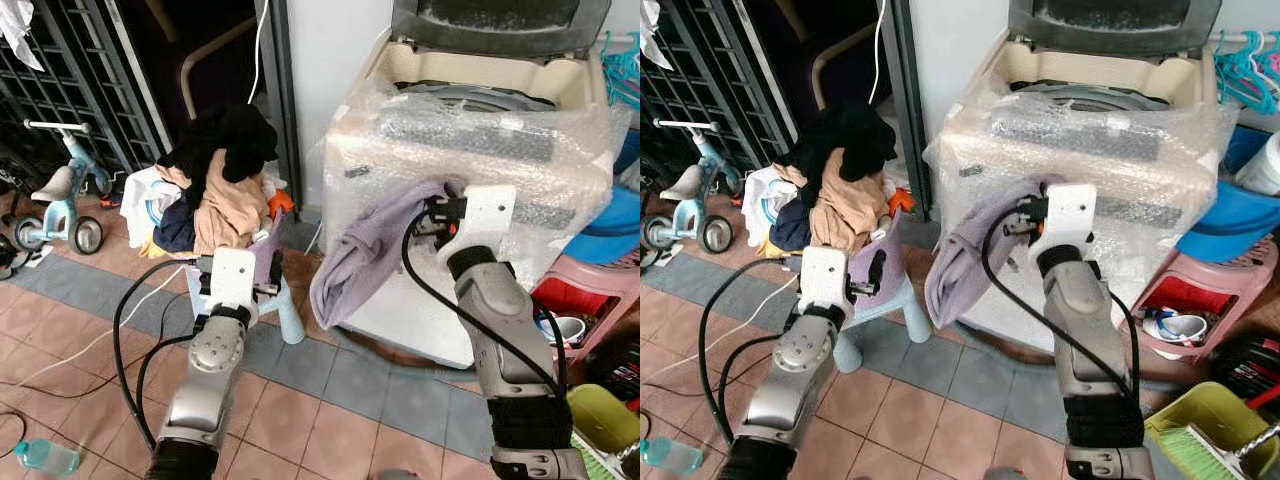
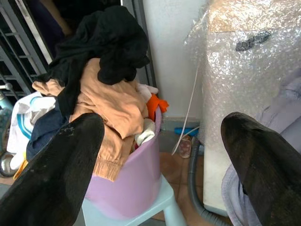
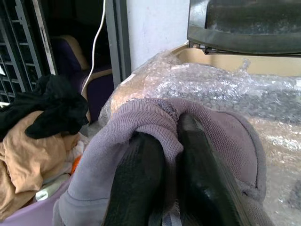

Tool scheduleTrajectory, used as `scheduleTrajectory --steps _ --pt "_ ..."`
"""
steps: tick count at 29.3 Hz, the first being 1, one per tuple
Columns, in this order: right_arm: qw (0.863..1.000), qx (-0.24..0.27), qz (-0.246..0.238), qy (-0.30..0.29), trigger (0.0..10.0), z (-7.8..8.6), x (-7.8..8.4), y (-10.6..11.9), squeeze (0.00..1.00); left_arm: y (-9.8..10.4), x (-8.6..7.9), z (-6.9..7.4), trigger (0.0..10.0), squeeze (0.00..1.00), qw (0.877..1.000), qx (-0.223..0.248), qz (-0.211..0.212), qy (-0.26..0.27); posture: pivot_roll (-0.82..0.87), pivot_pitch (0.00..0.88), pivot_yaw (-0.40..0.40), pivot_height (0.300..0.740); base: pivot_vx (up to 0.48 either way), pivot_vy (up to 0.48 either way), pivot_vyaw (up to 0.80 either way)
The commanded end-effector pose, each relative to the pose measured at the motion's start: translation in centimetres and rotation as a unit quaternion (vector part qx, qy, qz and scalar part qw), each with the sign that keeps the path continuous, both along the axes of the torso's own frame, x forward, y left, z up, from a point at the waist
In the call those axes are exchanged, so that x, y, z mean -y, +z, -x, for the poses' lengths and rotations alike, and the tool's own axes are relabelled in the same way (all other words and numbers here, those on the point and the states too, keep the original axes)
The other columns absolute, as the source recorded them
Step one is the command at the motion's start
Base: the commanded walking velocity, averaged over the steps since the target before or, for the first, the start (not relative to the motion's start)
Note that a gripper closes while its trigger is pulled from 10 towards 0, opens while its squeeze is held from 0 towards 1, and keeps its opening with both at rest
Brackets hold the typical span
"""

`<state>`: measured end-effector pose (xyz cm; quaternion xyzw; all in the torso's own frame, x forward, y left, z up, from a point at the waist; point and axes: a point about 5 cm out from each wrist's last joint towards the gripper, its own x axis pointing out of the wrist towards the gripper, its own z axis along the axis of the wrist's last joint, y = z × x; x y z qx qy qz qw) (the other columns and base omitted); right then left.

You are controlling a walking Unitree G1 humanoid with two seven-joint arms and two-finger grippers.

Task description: Clothes washing

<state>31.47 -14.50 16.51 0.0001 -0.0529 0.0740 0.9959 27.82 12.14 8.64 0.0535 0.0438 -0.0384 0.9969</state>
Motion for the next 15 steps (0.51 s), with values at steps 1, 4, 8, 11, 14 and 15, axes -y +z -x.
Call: scheduleTrajectory --steps 1,4,8,11,14,15 --pt "1.0 0.015 0.0 -0.013 10.0 -0.3 0.8 0.6 0.0 0.4 0.4 -0.3 10.0 0.0 1.0 0.006 0.003 -0.004 -0.08 0.0 0.046 0.74 0.472 0.0 -0.8" --pt "1.0 0.024 -0.001 -0.019 10.0 -0.8 1.0 1.0 0.0 0.2 0.4 -0.2 10.0 0.0 1.0 0.003 0.006 0.0 -0.08 0.0 0.044 0.74 0.472 0.0 -0.8" --pt "0.999 0.053 0.013 0.001 10.0 -1.5 -0.3 2.1 0.0 0.0 1.0 0.0 10.0 0.0 1.0 -0.002 -0.005 -0.021 -0.08 0.0 0.049 0.74 0.453 0.0 -0.8" --pt "0.997 0.076 0.027 0.008 10.0 -2.0 -0.7 3.2 0.0 0.1 1.0 0.0 10.0 0.0 1.0 0.0 -0.007 -0.022 -0.08 0.0 0.049 0.74 0.131 0.0 -0.8" --pt "0.993 0.113 0.044 0.004 10.0 -3.1 -0.3 5.4 0.0 -0.1 1.1 -0.2 10.0 0.0 1.0 -0.008 -0.01 -0.019 -0.08 0.0 0.054 0.74 0.0 0.0 -0.8" --pt "0.992 0.123 0.043 -0.001 10.0 -3.6 0.0 6.2 0.0 -0.1 1.2 -0.2 10.0 0.0 1.0 -0.009 -0.01 -0.02 -0.08 0.0 0.054 0.74 0.0 0.0 -0.8"
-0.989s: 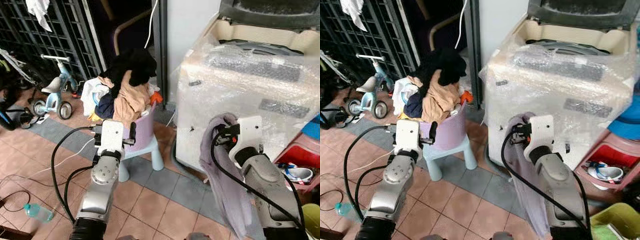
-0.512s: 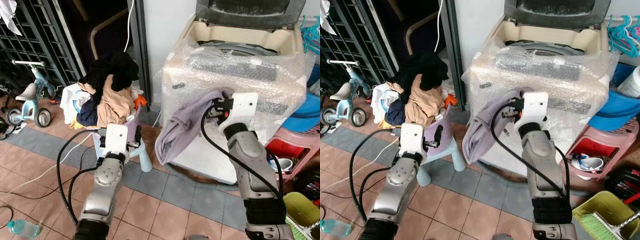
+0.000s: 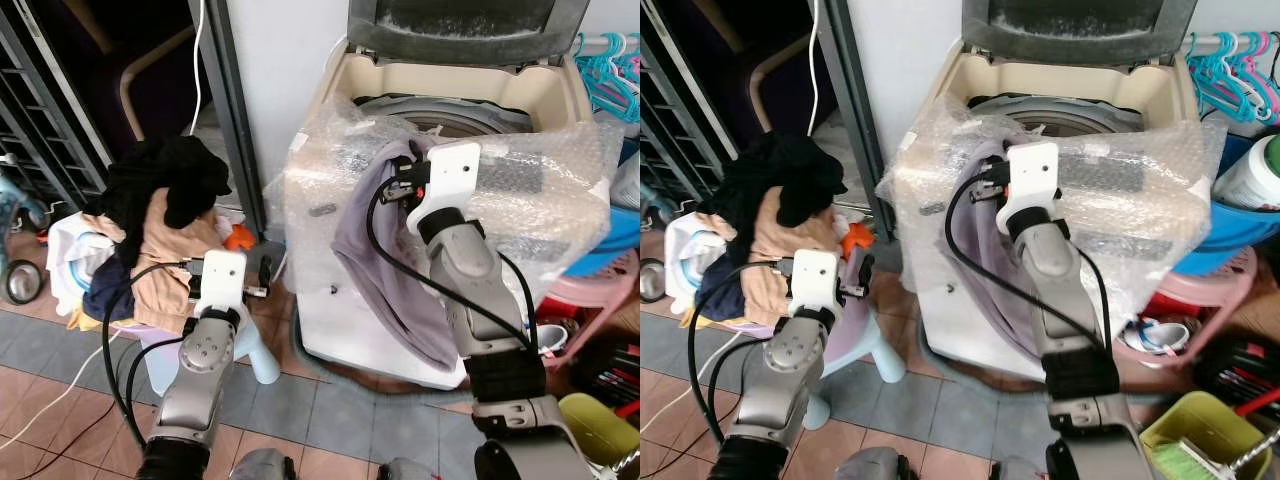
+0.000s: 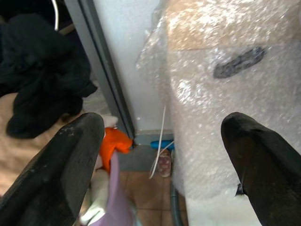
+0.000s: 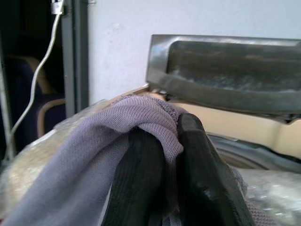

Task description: Clothes washing

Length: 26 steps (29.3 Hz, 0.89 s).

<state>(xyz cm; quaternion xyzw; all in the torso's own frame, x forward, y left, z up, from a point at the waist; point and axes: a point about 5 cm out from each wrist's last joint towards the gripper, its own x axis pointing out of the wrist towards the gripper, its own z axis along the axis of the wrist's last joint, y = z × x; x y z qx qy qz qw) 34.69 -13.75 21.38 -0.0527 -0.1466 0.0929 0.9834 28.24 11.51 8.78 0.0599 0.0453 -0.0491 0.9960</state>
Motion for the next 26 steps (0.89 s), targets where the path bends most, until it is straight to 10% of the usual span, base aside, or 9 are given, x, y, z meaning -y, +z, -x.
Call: scheduleTrajectory --steps 1,15,26 --pt "0.999 0.033 -0.008 -0.019 10.0 -0.7 1.0 1.9 0.0 -0.3 0.6 0.2 10.0 0.0 1.0 -0.008 -0.004 -0.009 -0.08 0.0 0.055 0.74 0.0 0.0 -0.8" --pt "0.994 0.111 0.019 0.011 10.0 -3.7 1.1 8.5 0.0 -0.4 0.7 0.4 10.0 0.0 1.0 -0.006 0.004 -0.001 -0.07 0.0 0.028 0.74 0.297 0.0 -0.69" --pt "0.994 0.019 0.005 0.103 10.0 0.7 -1.3 0.0 0.0 -0.8 0.1 0.9 10.0 0.0 1.0 -0.016 -0.004 0.016 -0.08 0.0 0.04 0.74 0.219 0.214 0.0"
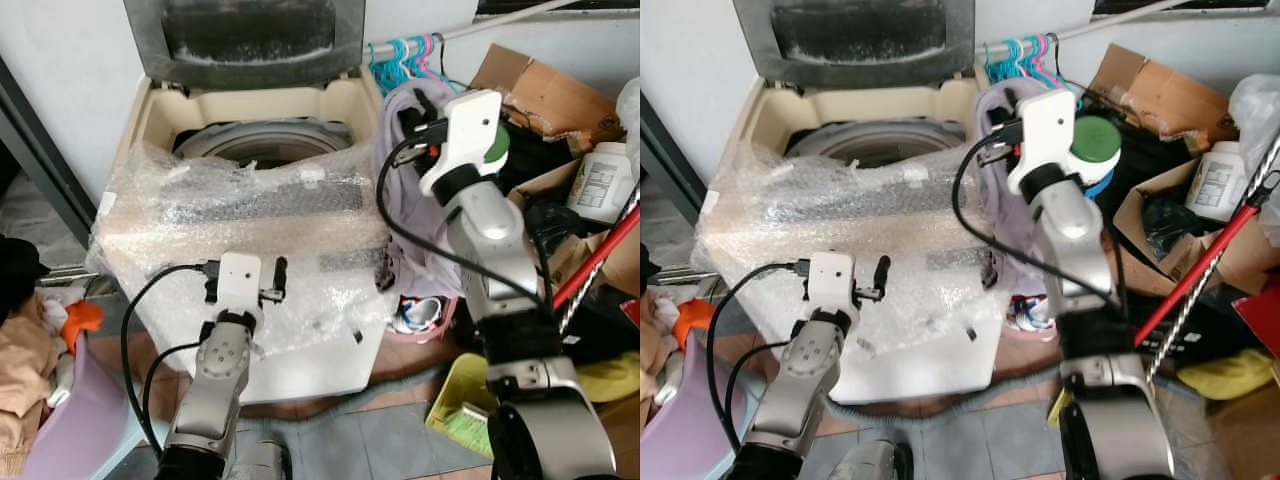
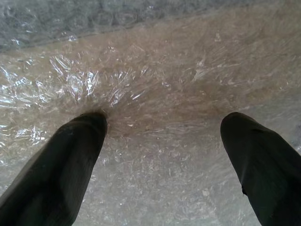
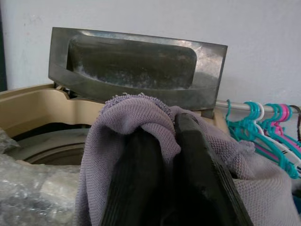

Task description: Clothes washing

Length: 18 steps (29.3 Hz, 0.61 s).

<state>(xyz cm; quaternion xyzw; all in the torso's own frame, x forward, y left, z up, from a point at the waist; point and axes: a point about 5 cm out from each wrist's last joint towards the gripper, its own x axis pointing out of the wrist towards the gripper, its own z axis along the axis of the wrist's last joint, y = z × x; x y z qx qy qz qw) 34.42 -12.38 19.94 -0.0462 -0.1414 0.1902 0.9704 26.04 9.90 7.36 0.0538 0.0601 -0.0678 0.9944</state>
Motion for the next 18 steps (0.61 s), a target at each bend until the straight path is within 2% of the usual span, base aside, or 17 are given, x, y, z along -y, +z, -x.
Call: scheduleTrajectory --steps 1,4,13,18 --pt "1.0 0.023 -0.007 0.006 10.0 0.7 0.1 1.1 0.0 0.6 -1.5 -1.3 10.0 0.0 0.999 -0.001 -0.011 0.034 -0.08 0.0 0.043 0.74 0.0 0.0 0.0" --pt "1.0 0.026 0.009 0.013 10.0 1.4 0.2 0.7 0.0 0.5 -1.7 -1.3 10.0 0.0 0.999 -0.004 -0.014 0.035 -0.09 0.0 0.051 0.74 0.0 0.0 0.0" --pt "1.0 0.019 0.008 0.01 10.0 2.1 0.5 0.8 0.0 0.5 -1.8 -1.3 10.0 0.0 0.999 -0.002 -0.021 0.036 -0.08 0.0 0.052 0.74 0.0 0.0 0.77" --pt "1.0 0.019 0.006 0.013 10.0 2.5 0.4 0.9 0.0 0.4 -2.4 -1.1 10.0 0.0 0.998 -0.003 -0.03 0.057 -0.08 0.0 0.05 0.74 0.0 0.0 0.8"
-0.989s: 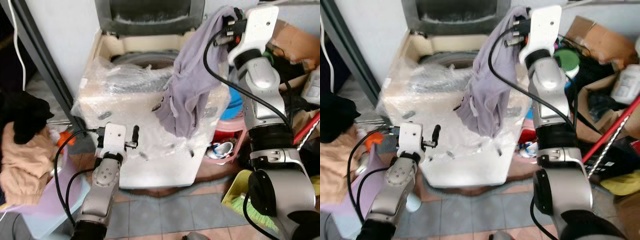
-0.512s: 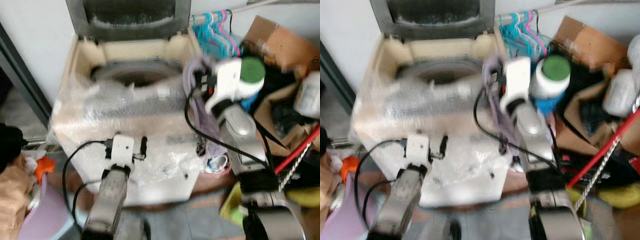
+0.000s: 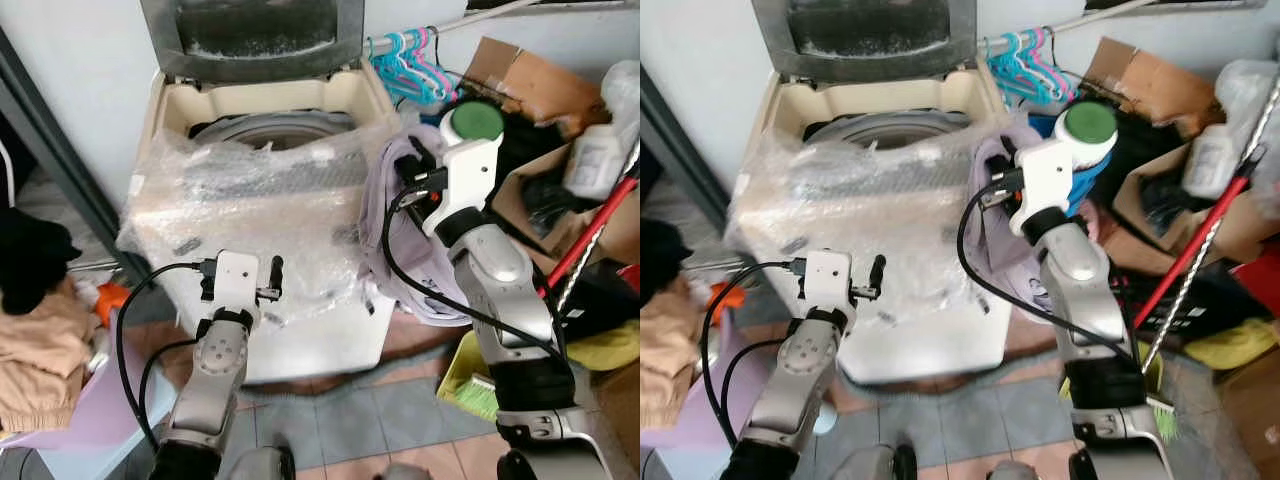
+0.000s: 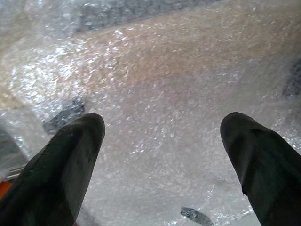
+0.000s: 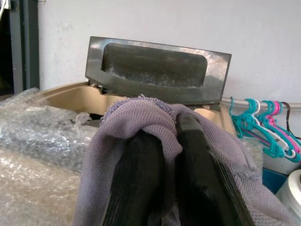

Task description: Clothes washing

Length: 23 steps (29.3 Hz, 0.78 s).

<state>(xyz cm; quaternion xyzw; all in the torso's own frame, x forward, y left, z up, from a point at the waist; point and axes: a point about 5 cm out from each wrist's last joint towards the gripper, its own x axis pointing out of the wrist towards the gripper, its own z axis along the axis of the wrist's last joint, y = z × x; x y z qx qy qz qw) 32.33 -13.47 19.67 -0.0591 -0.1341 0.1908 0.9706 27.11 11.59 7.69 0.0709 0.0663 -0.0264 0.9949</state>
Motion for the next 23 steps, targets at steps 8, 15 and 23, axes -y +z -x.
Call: scheduleTrajectory --steps 8,15,23 --pt "1.0 0.016 -0.011 0.021 10.0 1.0 -1.1 0.9 0.0 -0.4 -2.1 0.1 10.0 0.0 0.998 -0.008 -0.036 0.055 -0.08 0.0 0.055 0.74 0.0 0.0 0.79" --pt "1.0 0.001 -0.011 0.016 10.0 2.1 -1.2 -0.3 0.0 -0.6 -2.7 0.7 10.0 0.0 0.998 -0.015 -0.036 0.055 -0.08 0.0 0.058 0.74 0.0 0.0 0.57" --pt "1.0 0.003 -0.015 0.0 10.0 2.0 -1.1 -0.1 0.0 -0.6 -2.7 0.9 10.0 0.0 0.999 -0.014 -0.022 0.038 -0.08 0.0 0.059 0.74 0.107 0.0 0.0"
